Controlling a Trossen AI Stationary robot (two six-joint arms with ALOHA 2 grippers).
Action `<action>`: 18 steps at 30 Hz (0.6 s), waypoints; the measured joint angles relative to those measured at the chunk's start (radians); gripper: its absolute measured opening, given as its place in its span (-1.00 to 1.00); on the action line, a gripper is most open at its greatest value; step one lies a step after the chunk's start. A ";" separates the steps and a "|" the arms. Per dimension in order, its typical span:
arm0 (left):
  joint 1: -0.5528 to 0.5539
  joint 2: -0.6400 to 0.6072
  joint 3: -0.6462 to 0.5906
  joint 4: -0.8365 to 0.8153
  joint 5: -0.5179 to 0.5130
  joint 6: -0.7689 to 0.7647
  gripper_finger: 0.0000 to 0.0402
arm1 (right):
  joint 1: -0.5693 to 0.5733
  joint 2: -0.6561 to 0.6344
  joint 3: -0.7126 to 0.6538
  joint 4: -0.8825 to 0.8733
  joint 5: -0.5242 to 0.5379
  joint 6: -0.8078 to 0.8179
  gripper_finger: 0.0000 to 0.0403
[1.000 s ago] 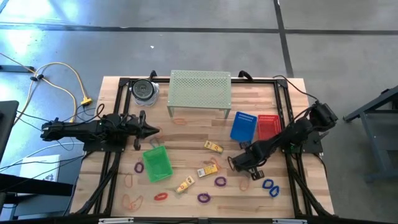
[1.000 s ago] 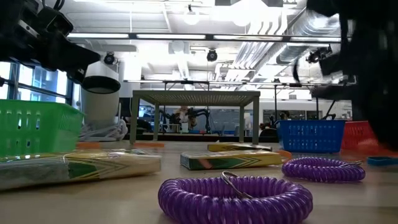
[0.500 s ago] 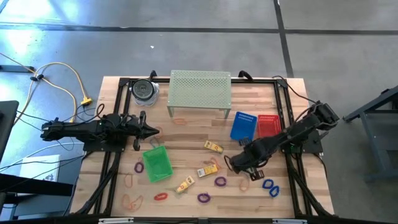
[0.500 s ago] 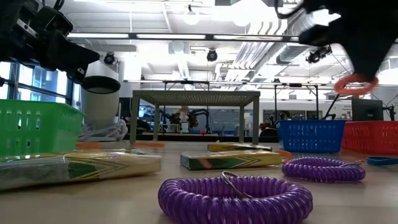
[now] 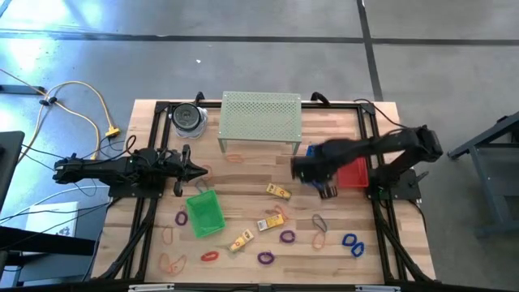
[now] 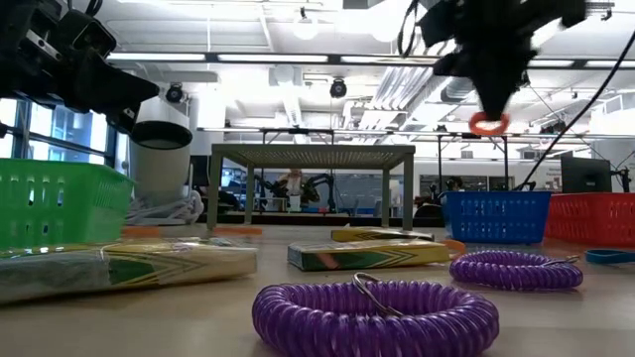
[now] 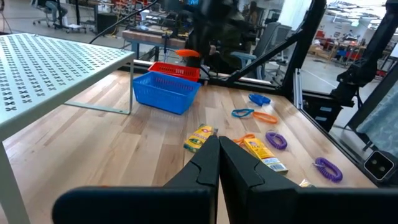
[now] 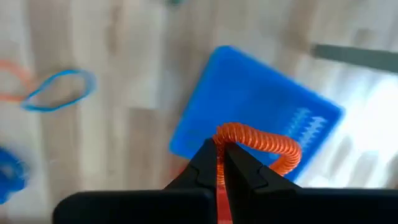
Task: Pick & Place Office Desk Supplies
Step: Put the orange spring keychain into the blue bin
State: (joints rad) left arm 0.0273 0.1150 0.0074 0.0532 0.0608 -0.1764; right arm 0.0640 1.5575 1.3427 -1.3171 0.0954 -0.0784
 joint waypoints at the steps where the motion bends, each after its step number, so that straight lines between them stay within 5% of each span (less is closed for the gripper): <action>1: 0.000 0.000 0.000 0.000 0.000 0.000 -1.00 | -0.026 -0.008 -0.007 0.020 -0.012 -0.017 -0.98; 18: 0.000 0.000 0.000 0.000 -0.001 0.000 -1.00 | -0.266 -0.010 -0.277 0.306 -0.100 -0.137 -0.97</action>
State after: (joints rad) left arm 0.0276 0.1150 0.0074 0.0528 0.0597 -0.1760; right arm -0.2020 1.5478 1.0658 -1.0113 -0.0049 -0.2151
